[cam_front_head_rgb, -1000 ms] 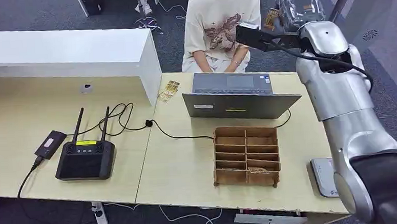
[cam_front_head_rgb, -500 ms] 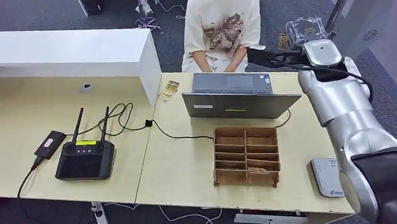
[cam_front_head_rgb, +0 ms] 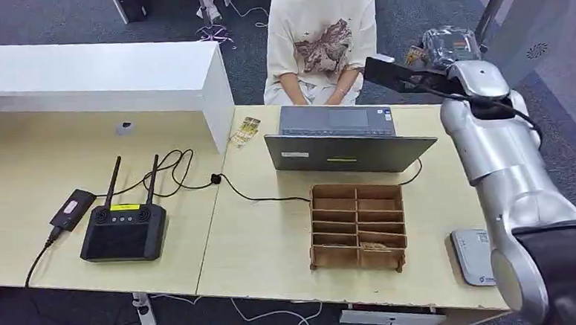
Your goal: Pass the card to the sensor for recognition and then transmit it.
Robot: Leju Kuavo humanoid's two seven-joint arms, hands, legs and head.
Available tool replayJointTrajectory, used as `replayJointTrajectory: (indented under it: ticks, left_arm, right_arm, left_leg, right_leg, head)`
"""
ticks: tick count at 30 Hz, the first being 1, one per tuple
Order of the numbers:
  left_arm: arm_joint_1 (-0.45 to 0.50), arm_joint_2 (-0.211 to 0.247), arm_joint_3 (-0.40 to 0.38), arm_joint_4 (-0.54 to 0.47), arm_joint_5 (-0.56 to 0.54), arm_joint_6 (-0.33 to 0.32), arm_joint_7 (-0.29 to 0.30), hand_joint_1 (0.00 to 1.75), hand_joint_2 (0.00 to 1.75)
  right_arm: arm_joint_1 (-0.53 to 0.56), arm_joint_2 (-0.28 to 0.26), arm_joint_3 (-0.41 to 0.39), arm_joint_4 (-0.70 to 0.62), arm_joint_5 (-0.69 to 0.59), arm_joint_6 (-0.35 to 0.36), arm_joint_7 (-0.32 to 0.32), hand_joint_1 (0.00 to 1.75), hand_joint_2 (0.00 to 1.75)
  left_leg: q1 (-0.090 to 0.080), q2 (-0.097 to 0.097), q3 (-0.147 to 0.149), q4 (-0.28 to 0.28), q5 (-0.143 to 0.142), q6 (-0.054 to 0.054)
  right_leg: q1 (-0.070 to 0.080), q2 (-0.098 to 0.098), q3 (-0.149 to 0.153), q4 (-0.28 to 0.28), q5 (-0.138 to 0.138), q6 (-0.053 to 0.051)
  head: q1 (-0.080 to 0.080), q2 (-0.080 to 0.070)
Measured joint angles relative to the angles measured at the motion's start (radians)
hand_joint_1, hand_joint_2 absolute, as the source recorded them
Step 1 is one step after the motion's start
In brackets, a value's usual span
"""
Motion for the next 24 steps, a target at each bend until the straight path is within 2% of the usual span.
replayJointTrajectory:
  ticks: [7,11,14,19,24]
  left_arm:
    - [0.000,0.002,0.020,0.000,0.012,-0.006,-0.003,0.00,0.00]
    - [0.001,0.005,0.034,0.000,0.013,-0.010,-0.009,0.00,0.00]
    - [0.001,0.009,0.041,0.000,0.011,-0.012,-0.011,0.00,0.00]
    - [0.002,0.014,0.058,0.000,0.002,-0.012,-0.011,0.00,0.00]
    - [0.002,0.017,0.074,0.000,-0.004,-0.012,-0.011,0.00,0.00]
  right_arm:
    - [0.010,-0.010,-0.169,-0.019,-0.281,0.072,-0.131,1.75,1.75]
    - [0.033,-0.054,-0.252,-0.019,-0.484,0.149,-0.219,1.75,1.75]
    - [0.057,-0.115,-0.268,-0.019,-0.675,0.216,-0.261,1.75,1.75]
    - [0.112,-0.239,-0.260,-0.045,-1.006,0.269,-0.247,1.75,1.75]
    - [0.208,-0.337,-0.238,-0.122,-1.276,0.245,-0.214,1.75,1.75]
  left_leg:
    - [0.000,0.000,0.000,0.000,0.000,0.000]
    - [0.000,-0.001,-0.001,0.001,0.000,0.000]
    - [0.000,-0.001,-0.002,0.002,0.000,0.000]
    - [0.000,-0.002,-0.003,0.003,-0.001,0.001]
    - [0.000,-0.002,-0.004,0.003,-0.001,0.001]
  right_leg:
    - [0.000,0.000,-0.001,0.000,0.000,0.000]
    - [0.000,-0.002,0.000,0.000,0.000,0.000]
    - [0.000,-0.002,0.000,-0.001,0.000,0.000]
    - [0.000,-0.004,-0.001,-0.001,0.000,0.001]
    - [0.000,-0.004,-0.001,-0.001,0.000,0.001]
  head:
    - [0.000,0.000]
    - [0.000,0.000]
    - [0.000,0.000]
    - [0.000,0.000]
    - [0.000,0.000]
